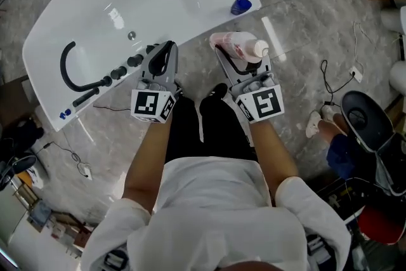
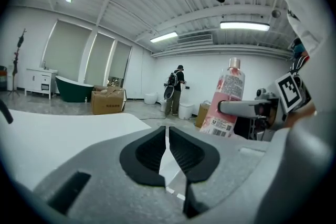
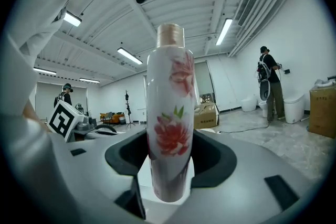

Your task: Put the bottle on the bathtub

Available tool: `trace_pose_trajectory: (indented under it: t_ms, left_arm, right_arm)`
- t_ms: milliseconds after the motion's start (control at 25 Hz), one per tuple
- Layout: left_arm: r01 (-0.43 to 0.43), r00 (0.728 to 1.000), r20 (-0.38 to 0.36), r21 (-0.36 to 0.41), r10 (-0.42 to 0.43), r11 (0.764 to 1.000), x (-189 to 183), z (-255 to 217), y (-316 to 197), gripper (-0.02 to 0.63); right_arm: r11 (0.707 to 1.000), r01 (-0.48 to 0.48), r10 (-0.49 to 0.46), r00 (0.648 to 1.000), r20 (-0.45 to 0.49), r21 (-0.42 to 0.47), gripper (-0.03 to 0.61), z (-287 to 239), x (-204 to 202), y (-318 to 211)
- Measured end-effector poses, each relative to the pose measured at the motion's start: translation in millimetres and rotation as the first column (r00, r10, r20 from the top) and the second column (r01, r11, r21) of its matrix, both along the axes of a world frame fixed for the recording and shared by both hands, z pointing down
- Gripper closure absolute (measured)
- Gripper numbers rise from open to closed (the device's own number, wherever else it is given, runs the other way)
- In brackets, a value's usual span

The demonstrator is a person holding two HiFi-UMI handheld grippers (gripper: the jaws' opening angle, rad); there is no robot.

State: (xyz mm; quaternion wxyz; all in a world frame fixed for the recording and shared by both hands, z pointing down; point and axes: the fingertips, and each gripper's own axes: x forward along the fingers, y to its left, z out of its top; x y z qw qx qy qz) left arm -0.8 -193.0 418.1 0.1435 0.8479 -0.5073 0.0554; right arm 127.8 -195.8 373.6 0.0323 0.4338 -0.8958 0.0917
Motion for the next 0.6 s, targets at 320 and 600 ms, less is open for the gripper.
trace_pose_trajectory:
  t_ms: [320,600]
  left_arm:
    - [0.018,0.999,-0.046,-0.017,-0.018,1.0,-14.7,84.1,-13.3,0.595]
    - [0.033,0.998,-0.051,-0.04,-0.035,0.999,-19.1,134.4,-25.3,0.595]
  right_arm:
    - [1.0,-0.007,0.007,0.999,-0.051,-0.003,0.357,76.0,-29.6,-19.0]
    - [1.0,-0.009,0.008,0.996,-0.091,-0.016,0.356,140.8,-52.8,-26.7]
